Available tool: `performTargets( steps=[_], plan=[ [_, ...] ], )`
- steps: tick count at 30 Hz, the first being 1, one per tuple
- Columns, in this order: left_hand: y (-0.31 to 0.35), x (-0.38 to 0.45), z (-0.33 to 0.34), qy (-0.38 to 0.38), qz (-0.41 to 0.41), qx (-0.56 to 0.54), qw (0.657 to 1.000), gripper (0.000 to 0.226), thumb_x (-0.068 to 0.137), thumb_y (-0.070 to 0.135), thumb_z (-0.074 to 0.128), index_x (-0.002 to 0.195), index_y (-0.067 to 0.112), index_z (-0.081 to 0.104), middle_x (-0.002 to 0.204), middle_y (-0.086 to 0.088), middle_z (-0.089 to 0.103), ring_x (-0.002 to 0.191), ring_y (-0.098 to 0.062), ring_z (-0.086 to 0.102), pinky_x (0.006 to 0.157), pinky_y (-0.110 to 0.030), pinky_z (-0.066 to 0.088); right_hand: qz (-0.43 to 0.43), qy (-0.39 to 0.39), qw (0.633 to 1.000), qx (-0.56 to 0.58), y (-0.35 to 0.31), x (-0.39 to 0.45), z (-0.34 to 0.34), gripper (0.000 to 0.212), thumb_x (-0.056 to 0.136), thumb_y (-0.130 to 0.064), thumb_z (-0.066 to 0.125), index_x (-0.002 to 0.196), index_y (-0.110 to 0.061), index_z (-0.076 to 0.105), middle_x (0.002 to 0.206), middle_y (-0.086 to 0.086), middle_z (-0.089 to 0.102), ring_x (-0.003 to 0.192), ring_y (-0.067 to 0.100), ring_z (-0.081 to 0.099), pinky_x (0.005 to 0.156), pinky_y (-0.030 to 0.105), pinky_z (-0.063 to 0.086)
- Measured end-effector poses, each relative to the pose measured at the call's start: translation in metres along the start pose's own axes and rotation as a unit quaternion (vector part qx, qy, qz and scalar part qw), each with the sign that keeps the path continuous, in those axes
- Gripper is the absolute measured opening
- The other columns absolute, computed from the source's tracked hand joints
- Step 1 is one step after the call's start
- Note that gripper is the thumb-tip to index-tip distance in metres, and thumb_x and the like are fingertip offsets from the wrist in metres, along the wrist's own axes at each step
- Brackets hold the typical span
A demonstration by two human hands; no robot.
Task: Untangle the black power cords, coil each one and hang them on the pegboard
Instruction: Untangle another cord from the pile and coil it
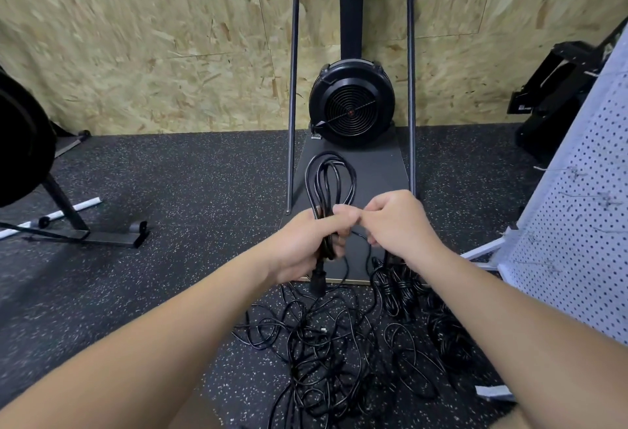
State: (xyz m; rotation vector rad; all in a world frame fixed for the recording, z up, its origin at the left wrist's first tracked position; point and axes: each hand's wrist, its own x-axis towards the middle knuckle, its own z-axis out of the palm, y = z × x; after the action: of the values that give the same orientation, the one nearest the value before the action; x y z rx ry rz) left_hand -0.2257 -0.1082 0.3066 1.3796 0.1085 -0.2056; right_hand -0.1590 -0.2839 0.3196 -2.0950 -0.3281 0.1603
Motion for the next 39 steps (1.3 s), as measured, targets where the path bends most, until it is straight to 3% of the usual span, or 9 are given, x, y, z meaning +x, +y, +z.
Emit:
performTargets(
  steps=[2, 7, 11, 19, 25, 31, 34, 36, 39],
  plan=[
    [0.002, -0.001, -0.004, -0.026, 0.003, -0.004, 1.0, 0.019, 0.106, 0.009, 0.068, 0.09, 0.018, 0.074, 0.079, 0.0, 0.049, 0.07, -0.012, 0.04, 0.064, -0.026, 0.036, 0.012, -0.041, 0.998, 0.043, 0.004, 0.002, -0.003, 0.069, 0.073, -0.077, 0.085, 0.084, -0.01, 0.08, 0.07, 0.009, 0.077, 0.064, 0.017, 0.077, 0.066, 0.037, 0.059],
    [0.008, -0.001, -0.005, -0.019, 0.007, -0.076, 0.997, 0.01, 0.11, 0.012, 0.06, 0.106, 0.005, 0.066, 0.08, -0.002, 0.05, 0.067, -0.01, 0.037, 0.059, -0.021, 0.031, 0.056, -0.222, 0.958, 0.17, 0.021, 0.008, -0.01, 0.063, 0.099, -0.069, 0.065, 0.117, -0.011, 0.081, 0.112, 0.01, 0.083, 0.111, 0.026, 0.079, 0.109, 0.046, 0.054],
    [0.009, 0.007, -0.016, 0.041, 0.049, -0.088, 0.994, 0.01, 0.111, 0.008, 0.058, 0.103, 0.005, 0.062, 0.081, -0.004, 0.052, 0.068, -0.013, 0.039, 0.057, -0.021, 0.037, 0.03, -0.289, 0.954, 0.07, 0.034, 0.009, -0.013, 0.04, 0.105, -0.051, 0.068, 0.118, -0.015, 0.079, 0.113, 0.002, 0.083, 0.11, 0.014, 0.074, 0.105, 0.039, 0.052],
    [0.0, 0.013, -0.032, 0.075, 0.049, 0.03, 0.996, 0.02, 0.098, 0.018, 0.082, 0.1, 0.015, 0.062, 0.081, -0.002, 0.053, 0.071, -0.014, 0.048, 0.066, -0.028, 0.042, -0.064, -0.068, 0.975, 0.199, 0.003, 0.005, -0.028, 0.013, 0.106, -0.013, 0.071, 0.104, -0.007, 0.082, 0.083, 0.013, 0.07, 0.074, 0.024, 0.067, 0.079, 0.053, 0.069],
    [-0.009, 0.004, -0.002, -0.062, 0.031, 0.102, 0.992, 0.03, 0.093, 0.011, 0.085, 0.109, 0.021, 0.062, 0.096, -0.002, 0.053, 0.082, -0.011, 0.052, 0.073, -0.026, 0.047, -0.085, -0.053, 0.946, 0.307, -0.024, -0.006, -0.014, 0.019, 0.109, -0.012, 0.066, 0.106, -0.001, 0.081, 0.086, 0.018, 0.068, 0.074, 0.026, 0.069, 0.069, 0.051, 0.061],
    [-0.021, 0.0, 0.024, -0.013, 0.05, 0.162, 0.985, 0.029, 0.101, 0.025, 0.08, 0.106, -0.001, 0.067, 0.092, -0.01, 0.061, 0.083, -0.02, 0.052, 0.07, -0.029, 0.045, -0.002, -0.056, 0.928, 0.369, -0.024, -0.003, -0.01, 0.019, 0.109, -0.009, 0.065, 0.105, 0.005, 0.078, 0.101, 0.02, 0.079, 0.085, 0.03, 0.081, 0.07, 0.038, 0.067],
    [-0.017, -0.001, 0.026, -0.004, 0.044, 0.2, 0.979, 0.034, 0.109, 0.031, 0.07, 0.075, 0.023, 0.072, 0.08, -0.008, 0.067, 0.087, -0.028, 0.063, 0.069, -0.033, 0.045, -0.132, 0.059, 0.98, 0.133, -0.014, 0.001, -0.016, 0.019, 0.104, -0.018, 0.072, 0.09, -0.012, 0.083, 0.077, 0.004, 0.078, 0.074, 0.026, 0.078, 0.07, 0.04, 0.066],
    [-0.012, -0.004, 0.029, 0.001, 0.046, 0.226, 0.973, 0.04, 0.11, 0.033, 0.066, 0.073, 0.023, 0.074, 0.073, 0.0, 0.067, 0.081, -0.029, 0.06, 0.067, -0.034, 0.044, -0.237, 0.159, 0.956, -0.07, -0.008, 0.003, -0.019, 0.022, 0.1, -0.03, 0.074, 0.081, -0.02, 0.08, 0.072, -0.005, 0.07, 0.075, 0.021, 0.065, 0.073, 0.042, 0.056],
    [-0.01, -0.004, 0.031, 0.011, 0.057, 0.23, 0.972, 0.041, 0.11, 0.035, 0.066, 0.086, 0.003, 0.071, 0.078, -0.003, 0.069, 0.072, -0.024, 0.049, 0.066, -0.034, 0.041, -0.297, 0.216, 0.927, -0.08, -0.009, 0.005, -0.02, 0.017, 0.092, -0.031, 0.085, 0.093, -0.019, 0.074, 0.103, -0.006, 0.057, 0.1, 0.018, 0.055, 0.09, 0.031, 0.047]
  ],
)
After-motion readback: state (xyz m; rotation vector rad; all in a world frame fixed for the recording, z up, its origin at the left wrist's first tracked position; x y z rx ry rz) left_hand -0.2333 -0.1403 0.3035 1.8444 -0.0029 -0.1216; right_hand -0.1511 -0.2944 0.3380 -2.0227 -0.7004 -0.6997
